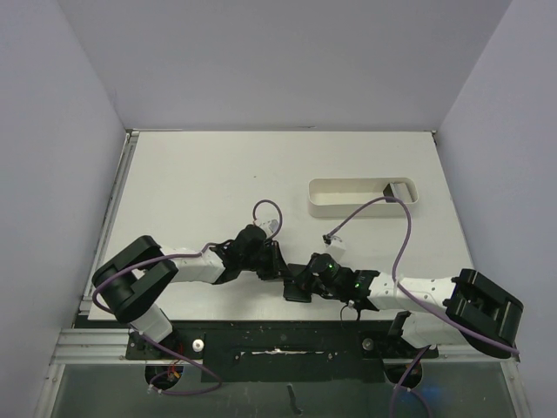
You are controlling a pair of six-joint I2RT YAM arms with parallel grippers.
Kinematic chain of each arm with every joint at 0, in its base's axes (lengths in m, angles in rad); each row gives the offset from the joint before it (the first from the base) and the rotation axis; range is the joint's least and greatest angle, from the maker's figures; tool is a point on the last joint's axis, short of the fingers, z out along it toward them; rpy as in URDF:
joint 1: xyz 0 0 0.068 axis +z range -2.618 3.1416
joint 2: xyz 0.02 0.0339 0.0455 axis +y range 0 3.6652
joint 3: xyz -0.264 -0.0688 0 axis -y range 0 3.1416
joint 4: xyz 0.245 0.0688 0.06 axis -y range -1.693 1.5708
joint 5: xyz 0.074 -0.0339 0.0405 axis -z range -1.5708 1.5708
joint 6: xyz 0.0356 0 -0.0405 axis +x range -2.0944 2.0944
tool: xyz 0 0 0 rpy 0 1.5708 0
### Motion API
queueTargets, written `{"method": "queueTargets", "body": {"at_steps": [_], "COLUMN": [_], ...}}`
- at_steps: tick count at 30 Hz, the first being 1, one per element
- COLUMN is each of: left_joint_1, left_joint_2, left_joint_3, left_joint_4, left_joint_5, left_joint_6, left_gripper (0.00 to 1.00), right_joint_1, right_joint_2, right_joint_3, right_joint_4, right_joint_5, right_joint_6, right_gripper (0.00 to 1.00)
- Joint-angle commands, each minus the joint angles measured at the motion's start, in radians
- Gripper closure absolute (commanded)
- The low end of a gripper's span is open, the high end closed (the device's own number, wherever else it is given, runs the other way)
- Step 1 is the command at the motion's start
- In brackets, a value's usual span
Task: Put the credit cards into the card holder
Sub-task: Close the card holder at the center of the board, then reset both arms
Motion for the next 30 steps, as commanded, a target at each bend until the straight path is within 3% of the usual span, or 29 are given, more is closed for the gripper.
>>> {"method": "queueTargets", "body": {"at_steps": [1,6,12,14,17,19,24,30], "left_joint_1": [-0.026,0.006,0.059,0.072,0.080,0.084,0.088,0.091], "left_joint_2": [0.010,-0.086,-0.294,-0.352,-0.439,-0.494,-0.604,-0.731], "left_joint_3": [0.010,0.097,0.194,0.228,0.284,0.312,0.375,0.376], "left_joint_4": [-0.070,-0.186,-0.351,-0.431,-0.563,-0.627,-0.775,-0.825], "left_joint_5": [-0.053,-0.107,-0.215,-0.244,-0.297,-0.315,-0.354,-0.420], "left_joint_6": [0.026,0.049,0.089,0.112,0.152,0.177,0.229,0.246], "left_gripper": [1.00,0.93,0.66,0.59,0.34,0.31,0.29,0.28], "right_joint_1": [-0.002,-0.003,0.002,0.008,0.011,0.012,0.012,0.012], "right_joint_2": [0.037,-0.061,-0.205,-0.264,-0.354,-0.406,-0.494,-0.621], "right_joint_3": [0.004,0.171,0.256,0.265,0.296,0.336,0.453,0.494], "right_joint_4": [-0.100,-0.234,-0.358,-0.391,-0.458,-0.528,-0.751,-0.932], "right_joint_5": [0.021,0.078,0.160,0.181,0.223,0.261,0.384,0.519], "right_joint_6": [-0.070,-0.173,-0.194,-0.195,-0.217,-0.230,-0.227,-0.166], "right_gripper": [1.00,0.76,0.49,0.36,0.11,0.01,0.02,0.02]}}
